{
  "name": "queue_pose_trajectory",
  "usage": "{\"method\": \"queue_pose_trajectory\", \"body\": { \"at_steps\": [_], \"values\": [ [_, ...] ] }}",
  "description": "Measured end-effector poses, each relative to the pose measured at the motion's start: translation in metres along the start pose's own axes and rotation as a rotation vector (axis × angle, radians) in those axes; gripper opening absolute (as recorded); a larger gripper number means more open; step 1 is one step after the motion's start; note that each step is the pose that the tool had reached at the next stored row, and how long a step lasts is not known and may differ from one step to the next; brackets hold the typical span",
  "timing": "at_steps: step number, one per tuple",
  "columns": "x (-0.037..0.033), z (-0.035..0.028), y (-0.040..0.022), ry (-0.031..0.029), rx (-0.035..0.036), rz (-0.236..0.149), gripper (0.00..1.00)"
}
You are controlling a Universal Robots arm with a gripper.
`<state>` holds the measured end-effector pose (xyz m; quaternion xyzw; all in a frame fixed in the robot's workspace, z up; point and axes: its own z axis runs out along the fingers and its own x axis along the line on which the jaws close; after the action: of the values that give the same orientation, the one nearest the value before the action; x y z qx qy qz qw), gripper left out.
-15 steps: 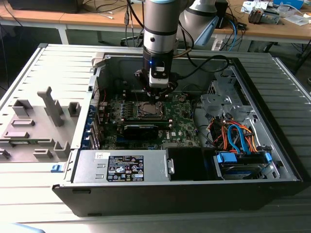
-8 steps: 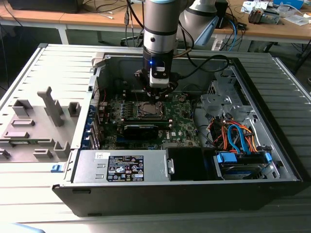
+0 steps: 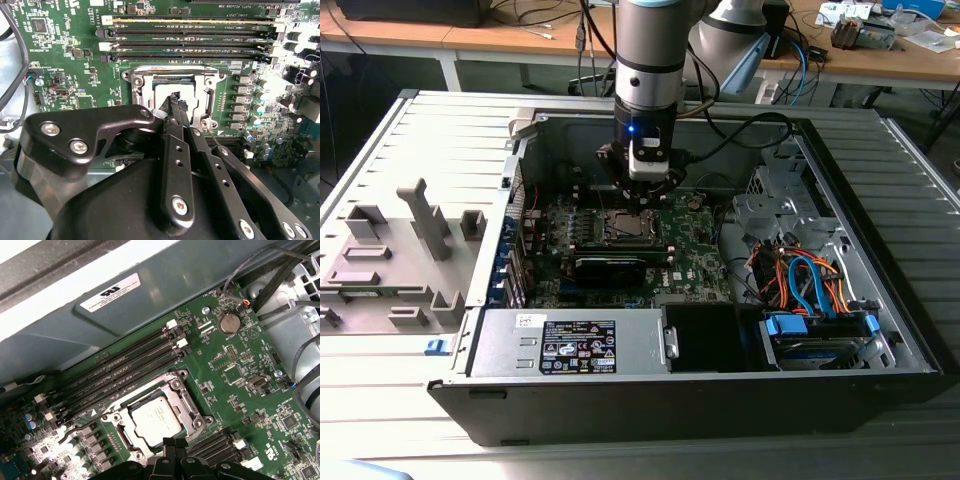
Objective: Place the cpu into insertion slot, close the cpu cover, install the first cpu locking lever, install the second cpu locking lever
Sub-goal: 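Install the first cpu locking lever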
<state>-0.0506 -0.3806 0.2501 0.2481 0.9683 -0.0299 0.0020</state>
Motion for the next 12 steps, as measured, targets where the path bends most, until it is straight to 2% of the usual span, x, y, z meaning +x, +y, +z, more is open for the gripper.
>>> {"method": "queue_pose_trajectory", "body": {
  "at_steps": [12],
  "values": [
    [0.0, 0.0, 0.0, -0.001, -0.0003, -0.018, 0.11]
  ]
}}
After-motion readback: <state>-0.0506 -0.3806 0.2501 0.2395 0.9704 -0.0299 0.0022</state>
